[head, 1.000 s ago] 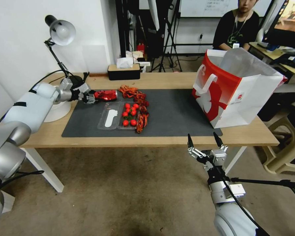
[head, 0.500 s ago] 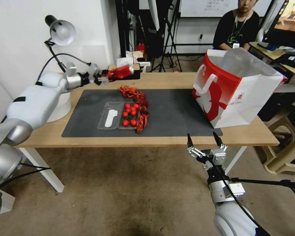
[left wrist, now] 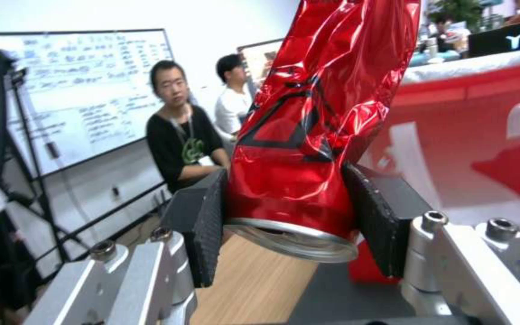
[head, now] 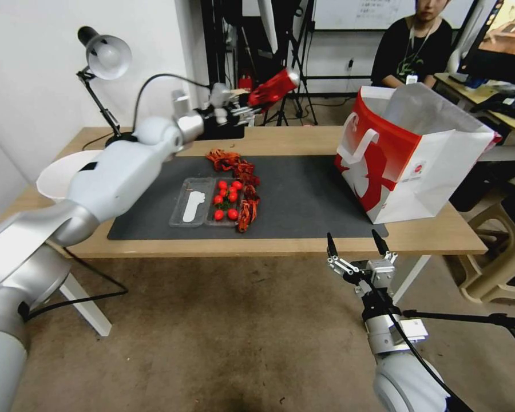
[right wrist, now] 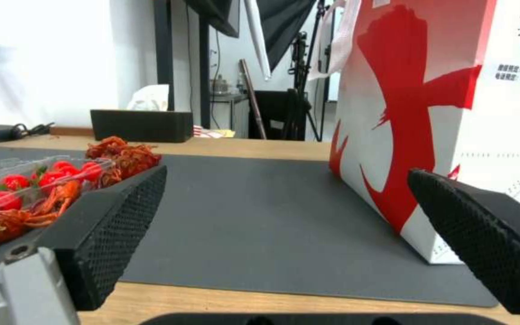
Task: Pick up the trash from the table and place it into the takeout bag.
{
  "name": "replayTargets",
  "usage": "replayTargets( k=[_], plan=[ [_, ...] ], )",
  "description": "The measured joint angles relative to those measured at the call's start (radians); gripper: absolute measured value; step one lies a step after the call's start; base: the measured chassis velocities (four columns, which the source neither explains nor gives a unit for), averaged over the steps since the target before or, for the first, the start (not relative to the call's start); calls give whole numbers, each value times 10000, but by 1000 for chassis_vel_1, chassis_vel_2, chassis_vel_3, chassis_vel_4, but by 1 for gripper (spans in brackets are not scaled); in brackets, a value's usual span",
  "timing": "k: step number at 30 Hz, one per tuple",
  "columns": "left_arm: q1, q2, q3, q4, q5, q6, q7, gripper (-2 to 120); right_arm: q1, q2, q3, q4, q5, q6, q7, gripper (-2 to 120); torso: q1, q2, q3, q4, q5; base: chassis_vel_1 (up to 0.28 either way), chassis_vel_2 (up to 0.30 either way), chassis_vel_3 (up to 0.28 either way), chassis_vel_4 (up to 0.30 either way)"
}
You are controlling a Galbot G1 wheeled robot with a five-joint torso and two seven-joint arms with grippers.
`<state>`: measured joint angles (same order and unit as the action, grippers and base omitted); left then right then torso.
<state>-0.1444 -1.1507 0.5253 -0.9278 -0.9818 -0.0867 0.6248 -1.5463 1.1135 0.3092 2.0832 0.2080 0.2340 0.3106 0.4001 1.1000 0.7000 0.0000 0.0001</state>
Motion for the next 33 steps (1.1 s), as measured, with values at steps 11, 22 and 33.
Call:
replayTargets(
  k=[11, 22, 33],
  plan=[
    [-863, -1718, 655, 539, -250, 10, -295, 47, 40, 72, -40, -29, -21, -12, -3, 100, 0, 0, 0, -2, 2, 0, 0, 0, 0],
    [-1594, -3655, 788, 1254, -525, 74, -592, 47, 35, 96, -22, -23, -31, -23, -3, 100, -1, 0, 0, -1, 3, 0, 0, 0, 0],
    [-1532, -4648, 1403, 1830, -604, 38, -890, 47, 51, 101, 25, 65, -33, -60, 8, 100, -1, 0, 0, 0, 0, 0, 0, 0, 0]
  ],
)
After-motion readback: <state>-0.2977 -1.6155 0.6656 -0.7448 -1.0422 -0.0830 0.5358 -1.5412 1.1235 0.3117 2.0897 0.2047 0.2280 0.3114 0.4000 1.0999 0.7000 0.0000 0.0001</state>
